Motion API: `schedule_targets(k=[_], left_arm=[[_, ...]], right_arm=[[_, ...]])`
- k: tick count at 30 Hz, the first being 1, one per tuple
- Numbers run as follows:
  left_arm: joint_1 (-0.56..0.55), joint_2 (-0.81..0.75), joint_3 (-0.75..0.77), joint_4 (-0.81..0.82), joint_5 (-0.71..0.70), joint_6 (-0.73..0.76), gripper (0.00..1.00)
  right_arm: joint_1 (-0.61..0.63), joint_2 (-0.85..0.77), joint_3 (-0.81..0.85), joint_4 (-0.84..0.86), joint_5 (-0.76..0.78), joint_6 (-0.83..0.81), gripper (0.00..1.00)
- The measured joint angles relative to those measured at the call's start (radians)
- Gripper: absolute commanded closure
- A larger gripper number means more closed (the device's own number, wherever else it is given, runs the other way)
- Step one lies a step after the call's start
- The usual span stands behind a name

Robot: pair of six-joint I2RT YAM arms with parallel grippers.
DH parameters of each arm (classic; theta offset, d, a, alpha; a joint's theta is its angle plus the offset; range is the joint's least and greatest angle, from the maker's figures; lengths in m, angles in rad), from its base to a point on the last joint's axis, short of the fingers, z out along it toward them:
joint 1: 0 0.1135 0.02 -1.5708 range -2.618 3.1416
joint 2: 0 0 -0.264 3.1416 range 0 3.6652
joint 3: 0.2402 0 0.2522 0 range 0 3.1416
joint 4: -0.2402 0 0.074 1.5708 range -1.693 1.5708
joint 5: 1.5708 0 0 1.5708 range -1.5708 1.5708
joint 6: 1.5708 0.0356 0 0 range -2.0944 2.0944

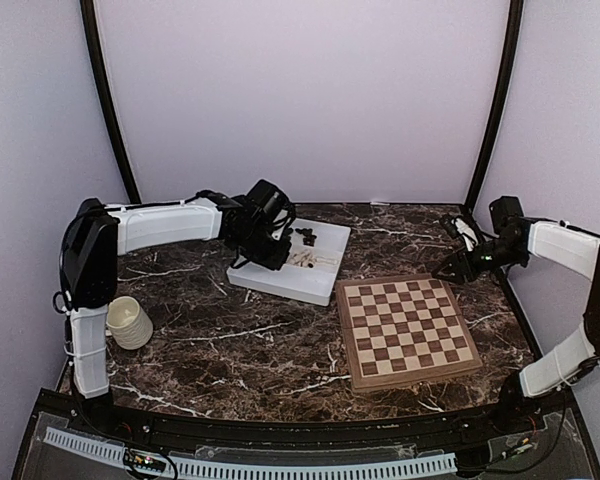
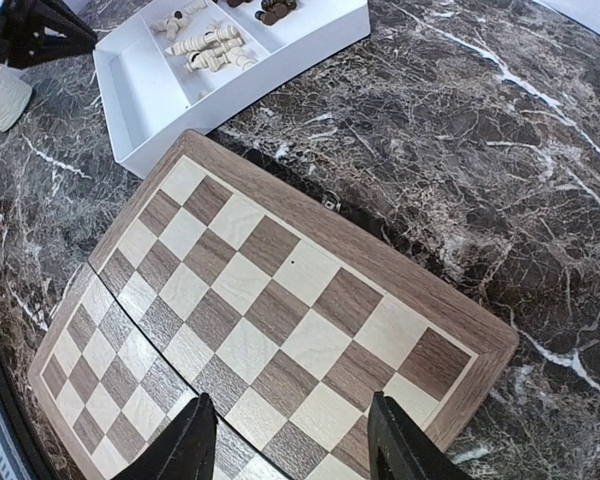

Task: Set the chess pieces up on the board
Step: Move the storage box to the center of the board.

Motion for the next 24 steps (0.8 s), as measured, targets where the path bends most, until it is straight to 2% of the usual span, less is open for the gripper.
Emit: schedule_targets(k=[2,7,16,19,24], left_arm=[[0.007,0.039,0.0,-0.002,0.01,-0.015,1.0],[0.02,0.104,0.0,-0.002,0.03,-0.033,1.0],[0.041,0.118,-0.011,-0.038,0.047,-0.037,1.0],[0.046,0.092,-0.076,-0.018,0.047,-0.042,1.0],[0.055,-0.071,-0.293,-0.01,0.038,-0.077,1.0]], right_arm=[[0.0,0.0,-0.018,0.024,-0.003,0.001,0.48],[0.027,0.0,-0.041,0.064,-0.014,0.002,0.48],[0.034,0.001,-0.048,0.087,-0.018,0.001,0.48],[0.034,0.001,-0.048,0.087,-0.018,0.001,0.48],[0.035,0.001,-0.05,0.088,-0.017,0.001,0.48]])
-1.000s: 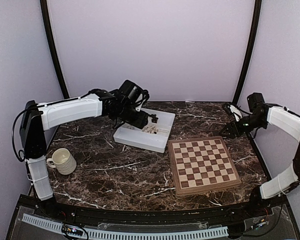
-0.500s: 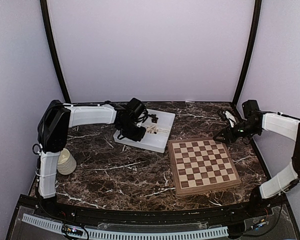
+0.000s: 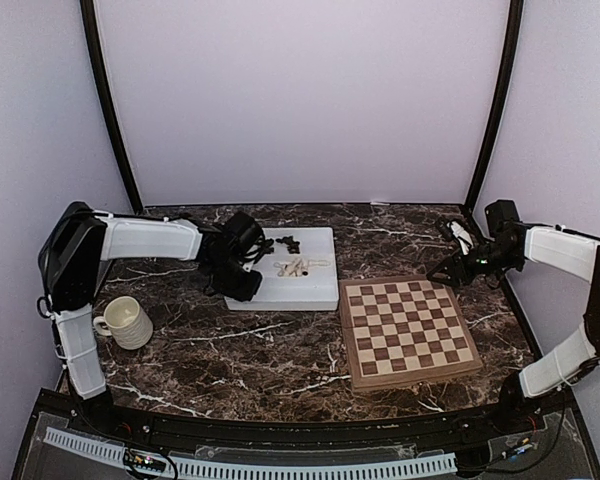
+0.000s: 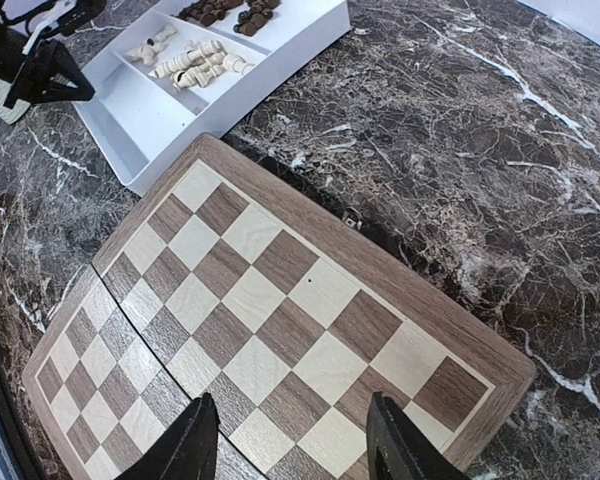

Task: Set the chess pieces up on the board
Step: Move the storage box to the center of the board, then pick up the chess pile from the storage box.

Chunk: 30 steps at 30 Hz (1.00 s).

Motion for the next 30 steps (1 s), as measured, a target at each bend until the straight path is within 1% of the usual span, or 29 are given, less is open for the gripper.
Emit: schedule_targets(k=[4,10,14,16,19,20,21,22,23,25,27,30], left_arm=[[-0.002,-0.202,-0.234,0.005,-0.003,-0.063,1.0],[-0.004,-0.501,-0.523,0.013,-0.001,-0.176,1.0],[-0.014,-0.61,-0.653,-0.034,-0.008,-0.239,1.0],[-0.026,-0.659,-0.692,-0.074,-0.014,-0.279,1.0],[-0.036,-0.689,-0.679,-0.132,-0.032,-0.32,1.0],[-0.036,-0.688,-0.659,-0.151,-0.038,-0.325,0.95],[-0.036,-0.684,-0.631,-0.167,-0.043,-0.327,0.81],[-0.037,-0.676,-0.589,-0.184,-0.048,-0.325,0.74],[-0.037,-0.664,-0.539,-0.191,-0.055,-0.316,0.63],[-0.037,-0.632,-0.431,-0.185,-0.063,-0.297,0.55],[-0.037,-0.571,-0.318,-0.164,-0.067,-0.266,0.53],[-0.037,-0.425,-0.148,-0.122,-0.057,-0.207,0.53]], right_arm=[[0.0,-0.01,-0.012,0.003,0.0,0.0,0.48],[0.0,-0.016,-0.017,0.003,0.0,0.0,0.48],[0.0,-0.016,-0.018,0.003,-0.001,0.0,0.48],[0.0,-0.016,-0.019,0.003,-0.002,0.0,0.48],[0.0,-0.018,-0.019,0.002,-0.006,0.0,0.48],[0.0,-0.02,-0.02,0.002,-0.006,0.0,0.48],[0.0,-0.023,-0.02,0.002,-0.009,0.0,0.48],[0.0,-0.025,-0.021,0.003,-0.01,0.0,0.48],[0.0,-0.026,-0.021,0.003,-0.013,0.0,0.48],[0.0,-0.025,-0.021,0.003,-0.016,0.0,0.48],[0.0,-0.023,-0.021,0.003,-0.019,-0.001,0.48],[0.0,-0.013,-0.021,0.002,-0.024,-0.002,0.47]])
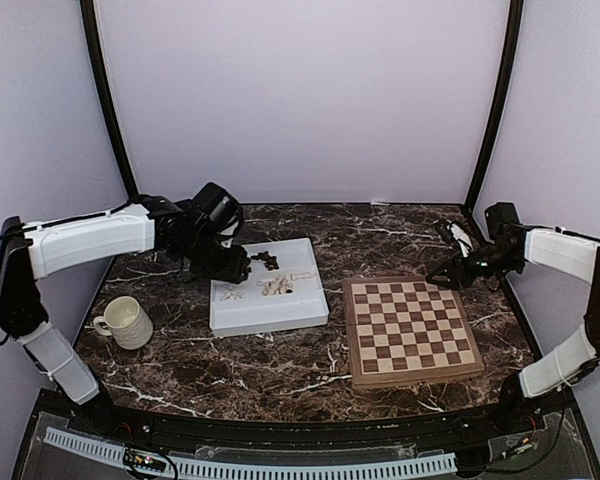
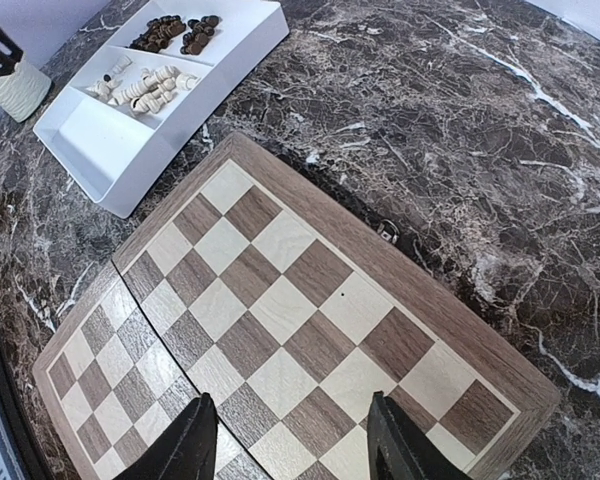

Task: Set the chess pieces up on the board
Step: Pick up the chess pile from the storage box.

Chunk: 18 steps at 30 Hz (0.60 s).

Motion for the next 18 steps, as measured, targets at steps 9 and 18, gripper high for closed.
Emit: schedule_targets(k=[9,18], left_arm=[[0.0,0.453,0.344,0.021,0.059,0.128,0.47],[0.001,0.601,0.531,-0.024,0.064,0.19,0.51]], right_arm=[[0.0,0.014,0.0,-0.001,-0.004,-0.005,0.47],[0.0,0.046,0.0,-0.002,-0.003,-0.011,0.47]])
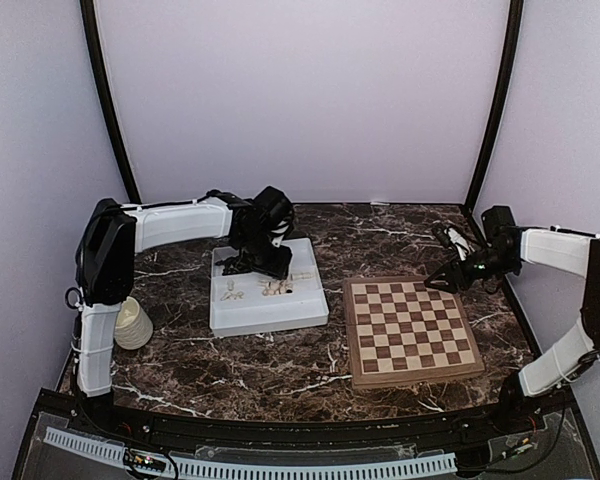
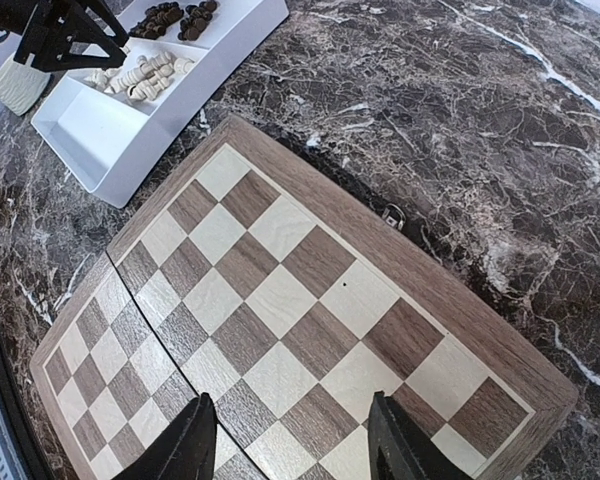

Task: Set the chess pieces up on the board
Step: Pick up the chess pile from the storage box.

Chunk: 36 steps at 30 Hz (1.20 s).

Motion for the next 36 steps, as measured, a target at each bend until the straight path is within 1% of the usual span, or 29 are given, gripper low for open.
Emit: schedule_targets(k=[3,8,17,23,32,36], left_arm=[[0.001,0.026,0.027,-0.014,0.001,0.009,0.51],[0.001,0.053,0.031,-0.052,0.007,0.013,0.52],[0.001,0.066,0.031,-0.079,0.007,0.014,0.63],[0.002,0.094,0.031,-0.082,0.009,0.014,0.68],[0.002,0.095,0.047,-0.082,0.008,0.018,0.77],[0.002,0.095,0.052,-0.087,0.005,0.024,0.8]], right_arm=[[0.0,0.014,0.0,-0.001,0.0,-0.003,0.47],[0.0,0.026,0.002,-0.003,0.0,-0.005,0.47],[0.0,0.037,0.007,-0.005,0.0,-0.006,0.47],[0.004,0.038,0.007,-0.005,0.0,-0.006,0.47],[0.004,0.038,0.007,-0.005,0.0,-0.006,0.47],[0.004,0.038,0.007,-0.006,0.0,-0.006,0.47]])
